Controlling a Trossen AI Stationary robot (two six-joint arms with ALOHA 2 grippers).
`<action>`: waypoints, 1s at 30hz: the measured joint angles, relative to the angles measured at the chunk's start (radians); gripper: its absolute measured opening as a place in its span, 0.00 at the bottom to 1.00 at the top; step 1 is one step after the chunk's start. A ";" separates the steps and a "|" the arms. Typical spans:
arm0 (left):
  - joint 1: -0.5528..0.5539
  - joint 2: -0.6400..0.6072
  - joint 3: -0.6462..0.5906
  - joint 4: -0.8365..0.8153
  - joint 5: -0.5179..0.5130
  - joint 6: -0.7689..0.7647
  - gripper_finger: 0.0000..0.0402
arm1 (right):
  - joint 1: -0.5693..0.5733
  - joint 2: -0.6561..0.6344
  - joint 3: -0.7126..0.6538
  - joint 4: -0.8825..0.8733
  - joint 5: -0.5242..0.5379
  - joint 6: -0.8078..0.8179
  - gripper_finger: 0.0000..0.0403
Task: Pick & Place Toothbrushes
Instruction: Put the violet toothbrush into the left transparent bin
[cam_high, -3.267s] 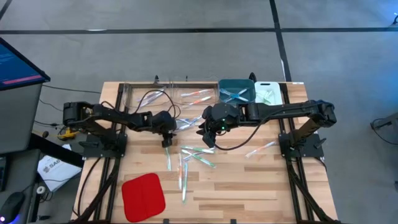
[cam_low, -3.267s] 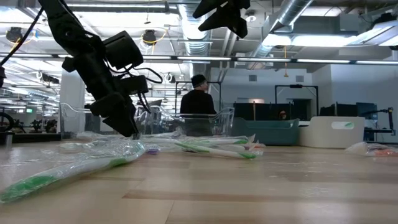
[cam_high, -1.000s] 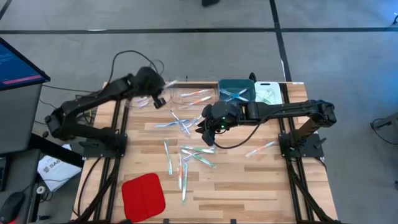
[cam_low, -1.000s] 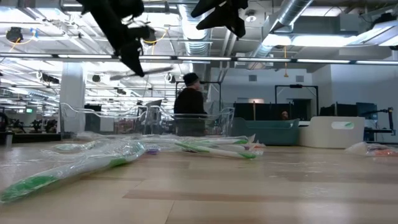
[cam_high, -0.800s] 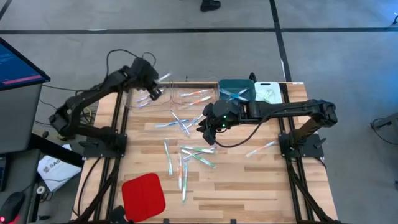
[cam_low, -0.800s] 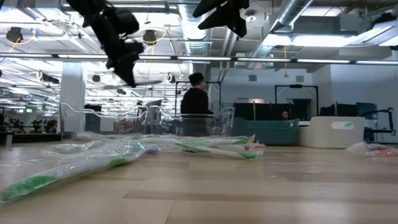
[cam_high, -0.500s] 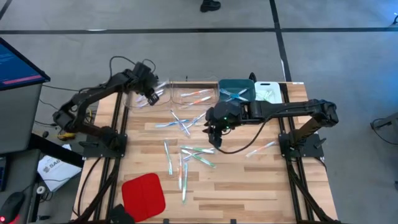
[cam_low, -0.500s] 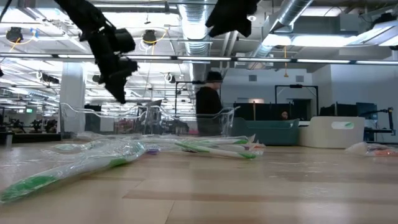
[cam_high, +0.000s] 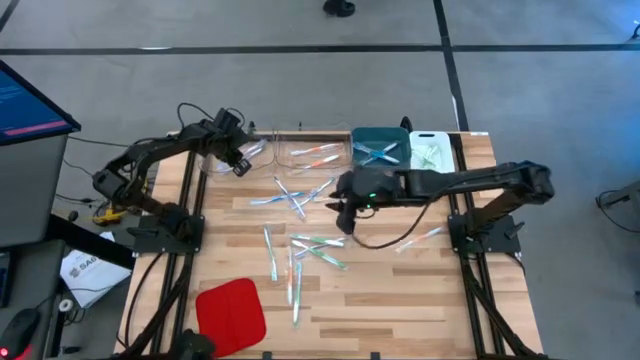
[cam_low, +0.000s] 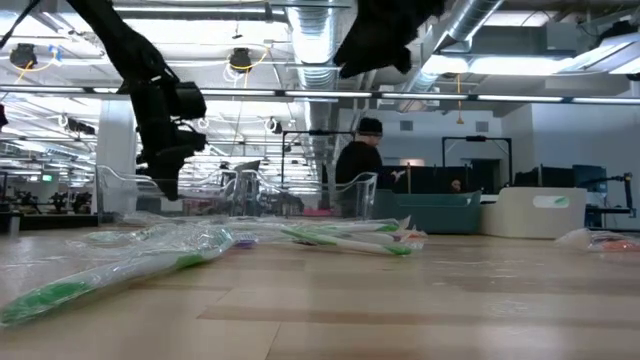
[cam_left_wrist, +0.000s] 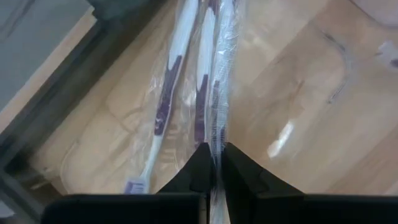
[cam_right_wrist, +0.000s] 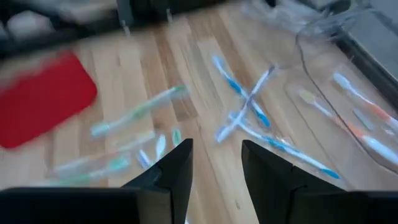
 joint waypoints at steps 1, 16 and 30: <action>0.003 0.008 0.000 0.012 0.001 0.004 0.03 | -0.003 -0.028 -0.049 0.099 0.000 0.042 0.33; 0.006 0.110 0.000 0.098 0.023 0.029 0.04 | -0.028 -0.267 -0.287 0.267 0.051 0.185 0.33; -0.014 0.063 0.002 0.097 -0.138 -0.016 0.34 | -0.036 -0.259 -0.286 0.267 0.047 0.185 0.33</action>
